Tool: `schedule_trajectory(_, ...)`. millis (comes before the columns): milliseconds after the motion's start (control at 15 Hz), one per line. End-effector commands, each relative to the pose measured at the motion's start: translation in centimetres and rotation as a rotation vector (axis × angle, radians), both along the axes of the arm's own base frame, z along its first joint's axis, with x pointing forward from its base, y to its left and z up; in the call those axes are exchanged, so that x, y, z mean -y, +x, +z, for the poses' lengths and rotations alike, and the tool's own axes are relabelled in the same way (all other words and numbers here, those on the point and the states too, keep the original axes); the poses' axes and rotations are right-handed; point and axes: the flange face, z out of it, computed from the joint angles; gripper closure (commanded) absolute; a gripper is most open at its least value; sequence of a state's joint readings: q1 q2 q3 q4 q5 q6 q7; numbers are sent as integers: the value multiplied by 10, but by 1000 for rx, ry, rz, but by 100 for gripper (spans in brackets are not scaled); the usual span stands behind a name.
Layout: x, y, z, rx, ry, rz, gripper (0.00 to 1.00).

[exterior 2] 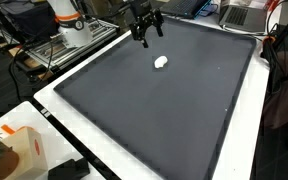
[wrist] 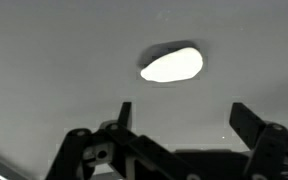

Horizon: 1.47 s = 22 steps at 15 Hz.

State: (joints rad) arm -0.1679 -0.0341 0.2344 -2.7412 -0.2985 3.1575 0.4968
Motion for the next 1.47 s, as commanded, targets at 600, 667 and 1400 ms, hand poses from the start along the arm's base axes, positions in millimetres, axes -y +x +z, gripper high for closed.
schedule_trajectory(600, -69, 41, 24, -200, -188, -61, 0)
schedule_trajectory(667, -71, 51, 29, -205, -196, -76, 0)
schedule_trajectory(1400, -55, 94, 56, -347, -208, -115, 0)
